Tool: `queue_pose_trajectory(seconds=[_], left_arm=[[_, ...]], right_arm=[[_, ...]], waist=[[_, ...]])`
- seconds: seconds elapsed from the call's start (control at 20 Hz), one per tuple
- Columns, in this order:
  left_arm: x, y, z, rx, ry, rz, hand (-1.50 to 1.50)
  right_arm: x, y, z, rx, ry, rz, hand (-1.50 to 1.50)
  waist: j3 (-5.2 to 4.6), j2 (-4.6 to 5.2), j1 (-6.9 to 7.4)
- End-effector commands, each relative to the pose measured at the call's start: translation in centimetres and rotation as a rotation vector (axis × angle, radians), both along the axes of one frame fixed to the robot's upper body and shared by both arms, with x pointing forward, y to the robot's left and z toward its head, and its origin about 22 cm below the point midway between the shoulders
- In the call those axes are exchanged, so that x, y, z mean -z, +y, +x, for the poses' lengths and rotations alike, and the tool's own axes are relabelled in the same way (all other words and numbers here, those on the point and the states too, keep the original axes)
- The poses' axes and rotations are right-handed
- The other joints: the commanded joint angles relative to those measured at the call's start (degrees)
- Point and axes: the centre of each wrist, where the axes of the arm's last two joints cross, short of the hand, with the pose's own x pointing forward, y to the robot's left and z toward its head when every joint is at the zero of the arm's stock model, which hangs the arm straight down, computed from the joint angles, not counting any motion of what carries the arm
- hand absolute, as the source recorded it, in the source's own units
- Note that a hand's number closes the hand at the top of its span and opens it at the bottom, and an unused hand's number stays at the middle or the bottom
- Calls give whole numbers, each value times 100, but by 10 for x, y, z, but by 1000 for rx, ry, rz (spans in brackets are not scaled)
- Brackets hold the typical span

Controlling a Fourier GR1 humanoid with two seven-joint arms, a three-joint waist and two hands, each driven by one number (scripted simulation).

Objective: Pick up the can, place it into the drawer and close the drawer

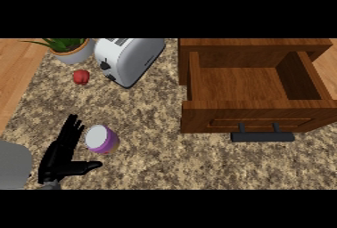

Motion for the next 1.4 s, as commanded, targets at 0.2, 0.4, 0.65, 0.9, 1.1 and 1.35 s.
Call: queue_pose_trajectory(seconds=[0.2, 0.4, 0.65, 0.9, 1.1, 1.35], left_arm=[[30, -6, -9, 15, 6, -23, -150], [43, -10, 5, 28, 24, -64, -150], [43, -19, 18, 39, 22, -85, -150], [45, -25, 26, 10, 32, -178, -150], [37, -41, 52, 60, 27, -231, 150], [39, -56, 37, 177, -18, -256, 150]], right_arm=[[-13, 6, -4, 8, -17, -8, -150], [-7, 15, -4, 6, 2, -14, -150], [-15, -9, 5, -8, 15, 4, -150], [-10, -5, -1, 3, 0, 1, -150], [-8, -13, -3, -7, -6, 8, -150], [2, -2, -10, -15, 5, 20, -150]], waist=[[0, -2, 8], [-1, 2, -12], [-1, 2, 5], [0, 0, 8], [0, 4, -14], [4, -9, 12]])
